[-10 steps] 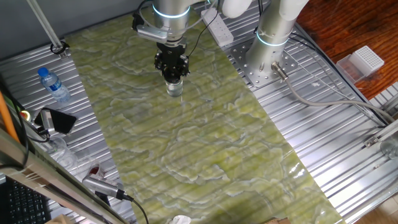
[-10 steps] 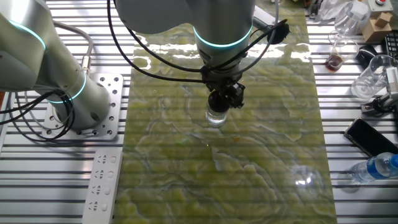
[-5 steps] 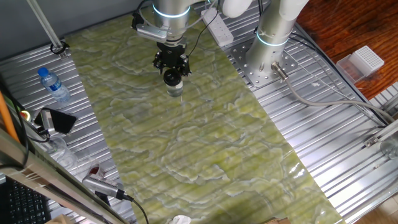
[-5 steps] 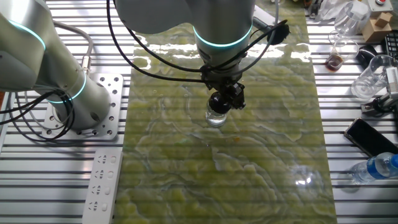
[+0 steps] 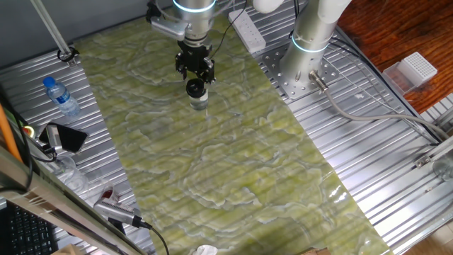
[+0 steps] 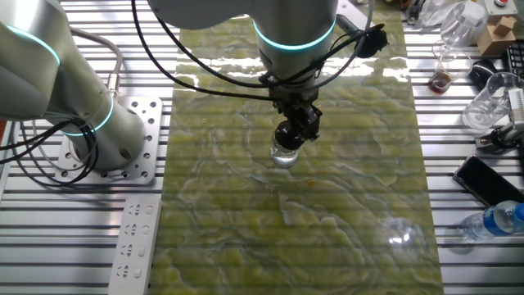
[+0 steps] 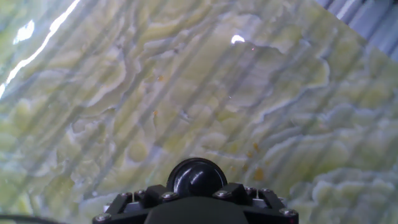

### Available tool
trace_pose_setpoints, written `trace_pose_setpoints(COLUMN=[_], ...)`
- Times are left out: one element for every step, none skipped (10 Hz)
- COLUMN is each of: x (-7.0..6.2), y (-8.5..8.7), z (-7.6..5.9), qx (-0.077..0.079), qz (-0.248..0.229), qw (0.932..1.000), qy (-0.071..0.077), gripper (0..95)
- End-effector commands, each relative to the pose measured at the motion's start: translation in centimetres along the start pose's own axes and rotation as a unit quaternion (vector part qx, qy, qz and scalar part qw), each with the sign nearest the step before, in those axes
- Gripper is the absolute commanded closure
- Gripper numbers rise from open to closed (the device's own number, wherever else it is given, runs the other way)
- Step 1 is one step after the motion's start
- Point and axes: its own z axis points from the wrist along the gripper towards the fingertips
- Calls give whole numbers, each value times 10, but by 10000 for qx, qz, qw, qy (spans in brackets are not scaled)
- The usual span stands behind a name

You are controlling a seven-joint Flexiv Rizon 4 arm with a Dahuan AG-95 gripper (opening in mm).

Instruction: Unscrew the lid from the jar

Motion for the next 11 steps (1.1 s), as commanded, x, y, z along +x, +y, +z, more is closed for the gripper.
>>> trace_pose_setpoints(x=[-1, -1, -2, -2, -2, -2, -1, -1, -1, -1, -1], y=[-1, -1, -1, -1, -1, -1, -1, -1, -1, -1, -1], z=[-7, -8, -8, -8, -8, -8, -8, -8, -8, -8, -8], qx=[-31, -15, -14, -7, 9, 12, 13, 11, 8, 8, 8], qz=[211, 245, 277, 331, 397, 403, 421, 486, 477, 474, 474], qw=[9998, 9997, 9996, 9994, 9992, 9992, 9991, 9988, 9988, 9989, 9989], qy=[34, 40, 39, 43, 50, 52, 57, 59, 57, 57, 57], gripper=[950, 950, 950, 950, 950, 950, 950, 950, 950, 950, 950])
